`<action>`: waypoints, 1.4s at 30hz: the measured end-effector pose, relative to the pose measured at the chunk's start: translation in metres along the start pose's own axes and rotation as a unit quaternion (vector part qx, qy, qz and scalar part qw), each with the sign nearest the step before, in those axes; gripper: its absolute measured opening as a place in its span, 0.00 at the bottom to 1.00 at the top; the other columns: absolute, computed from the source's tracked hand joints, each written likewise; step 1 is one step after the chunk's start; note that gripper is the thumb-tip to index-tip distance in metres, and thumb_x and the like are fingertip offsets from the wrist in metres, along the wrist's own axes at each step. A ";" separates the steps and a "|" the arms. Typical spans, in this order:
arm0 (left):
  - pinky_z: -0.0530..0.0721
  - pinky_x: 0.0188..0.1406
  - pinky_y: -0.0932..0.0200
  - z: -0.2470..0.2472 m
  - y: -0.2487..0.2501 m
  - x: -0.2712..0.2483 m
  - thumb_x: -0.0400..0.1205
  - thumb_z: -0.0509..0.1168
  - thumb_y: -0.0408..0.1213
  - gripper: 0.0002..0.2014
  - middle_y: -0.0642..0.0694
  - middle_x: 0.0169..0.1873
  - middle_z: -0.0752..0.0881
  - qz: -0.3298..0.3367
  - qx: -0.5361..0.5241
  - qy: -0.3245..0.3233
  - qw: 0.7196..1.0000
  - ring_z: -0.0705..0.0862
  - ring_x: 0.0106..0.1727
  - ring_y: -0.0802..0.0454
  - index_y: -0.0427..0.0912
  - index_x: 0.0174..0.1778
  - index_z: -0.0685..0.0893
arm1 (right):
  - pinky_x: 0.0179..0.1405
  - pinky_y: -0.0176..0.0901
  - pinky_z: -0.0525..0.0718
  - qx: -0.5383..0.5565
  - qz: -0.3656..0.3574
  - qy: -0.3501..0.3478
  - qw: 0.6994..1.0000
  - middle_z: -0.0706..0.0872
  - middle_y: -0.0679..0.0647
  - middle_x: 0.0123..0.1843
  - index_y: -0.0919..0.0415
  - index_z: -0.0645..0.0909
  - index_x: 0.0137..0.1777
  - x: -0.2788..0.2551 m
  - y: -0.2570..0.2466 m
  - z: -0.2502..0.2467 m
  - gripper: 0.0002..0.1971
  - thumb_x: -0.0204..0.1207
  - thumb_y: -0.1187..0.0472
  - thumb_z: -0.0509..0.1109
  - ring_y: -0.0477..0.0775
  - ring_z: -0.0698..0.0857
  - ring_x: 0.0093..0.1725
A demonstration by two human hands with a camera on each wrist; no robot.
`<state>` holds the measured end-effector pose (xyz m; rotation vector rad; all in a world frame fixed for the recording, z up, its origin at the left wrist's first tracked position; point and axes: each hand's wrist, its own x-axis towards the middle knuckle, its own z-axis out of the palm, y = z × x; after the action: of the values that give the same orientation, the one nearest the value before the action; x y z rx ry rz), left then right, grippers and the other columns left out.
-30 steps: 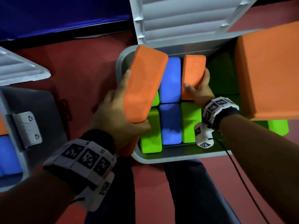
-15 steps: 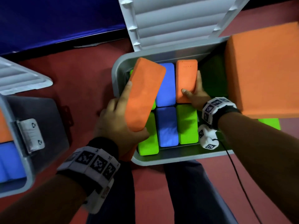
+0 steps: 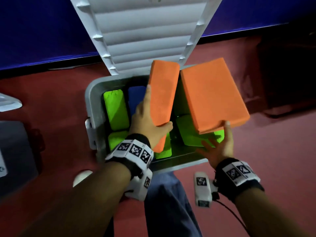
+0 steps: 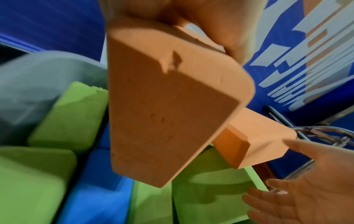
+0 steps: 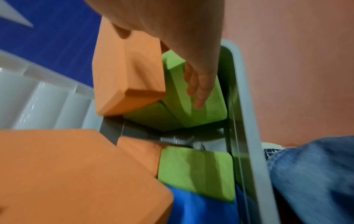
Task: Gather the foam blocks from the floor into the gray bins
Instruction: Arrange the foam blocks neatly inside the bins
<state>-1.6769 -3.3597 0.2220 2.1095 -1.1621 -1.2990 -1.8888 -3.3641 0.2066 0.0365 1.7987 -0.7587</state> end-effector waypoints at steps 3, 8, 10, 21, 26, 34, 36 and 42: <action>0.78 0.63 0.44 0.012 -0.016 0.009 0.66 0.76 0.42 0.58 0.41 0.72 0.68 -0.014 0.043 -0.001 0.999 0.77 0.64 0.36 0.66 0.80 0.39 | 0.41 0.62 0.84 -0.007 -0.013 -0.019 1.000 0.82 0.56 0.60 0.49 0.69 0.74 0.014 -0.009 0.012 0.44 0.58 0.31 0.72 0.61 0.83 0.56; 0.78 0.57 0.49 0.008 -0.023 0.012 0.67 0.75 0.41 0.57 0.40 0.70 0.69 -0.037 0.053 0.014 0.998 0.78 0.61 0.36 0.64 0.81 0.41 | 0.46 0.57 0.88 -0.009 -0.159 0.055 0.986 0.83 0.55 0.63 0.53 0.62 0.73 0.016 -0.014 0.033 0.44 0.60 0.52 0.82 0.57 0.85 0.59; 0.79 0.54 0.48 0.009 -0.020 0.010 0.67 0.75 0.42 0.57 0.41 0.70 0.69 -0.044 0.056 0.020 0.997 0.79 0.60 0.36 0.66 0.80 0.40 | 0.58 0.58 0.85 -0.057 -0.248 0.058 0.965 0.82 0.54 0.62 0.54 0.57 0.73 0.004 -0.017 0.031 0.50 0.55 0.55 0.84 0.54 0.85 0.58; 0.80 0.58 0.40 0.009 -0.024 0.012 0.67 0.75 0.44 0.57 0.42 0.70 0.68 -0.075 0.045 0.010 0.996 0.77 0.61 0.34 0.72 0.77 0.36 | 0.63 0.60 0.73 -0.548 -0.306 0.077 0.774 0.72 0.64 0.66 0.61 0.57 0.78 -0.041 0.030 -0.012 0.54 0.51 0.41 0.72 0.68 0.72 0.67; 0.79 0.60 0.38 0.010 -0.024 0.016 0.66 0.75 0.44 0.58 0.43 0.70 0.67 -0.068 0.042 0.000 0.997 0.76 0.62 0.34 0.73 0.76 0.35 | 0.67 0.58 0.70 -0.612 -0.183 0.089 0.765 0.66 0.64 0.70 0.54 0.44 0.83 -0.021 0.050 -0.005 0.59 0.60 0.43 0.79 0.69 0.68 0.70; 0.78 0.59 0.50 0.004 -0.030 0.020 0.66 0.75 0.42 0.58 0.43 0.70 0.68 -0.033 0.013 -0.005 0.999 0.77 0.62 0.38 0.70 0.78 0.38 | 0.75 0.61 0.58 -0.706 -0.055 0.060 0.703 0.60 0.64 0.78 0.47 0.32 0.82 0.056 0.073 0.049 0.52 0.69 0.23 0.55 0.66 0.61 0.77; 0.78 0.61 0.45 0.006 -0.033 0.021 0.65 0.76 0.44 0.58 0.45 0.70 0.68 -0.027 0.011 -0.008 1.000 0.76 0.63 0.38 0.72 0.77 0.37 | 0.76 0.64 0.55 -0.711 -0.035 0.059 0.700 0.56 0.65 0.81 0.45 0.31 0.82 0.076 0.081 0.051 0.53 0.66 0.20 0.50 0.66 0.57 0.79; 0.75 0.60 0.55 0.007 -0.038 0.029 0.66 0.75 0.45 0.58 0.46 0.70 0.67 -0.024 -0.007 -0.011 1.000 0.77 0.64 0.43 0.70 0.78 0.36 | 0.77 0.63 0.55 -0.686 -0.039 0.063 0.724 0.56 0.66 0.82 0.45 0.39 0.83 0.091 0.081 0.049 0.52 0.65 0.20 0.54 0.70 0.60 0.79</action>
<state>-1.6602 -3.3609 0.1772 2.1316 -1.1138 -1.3509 -1.8503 -3.3550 0.0811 -0.9892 2.0896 0.6956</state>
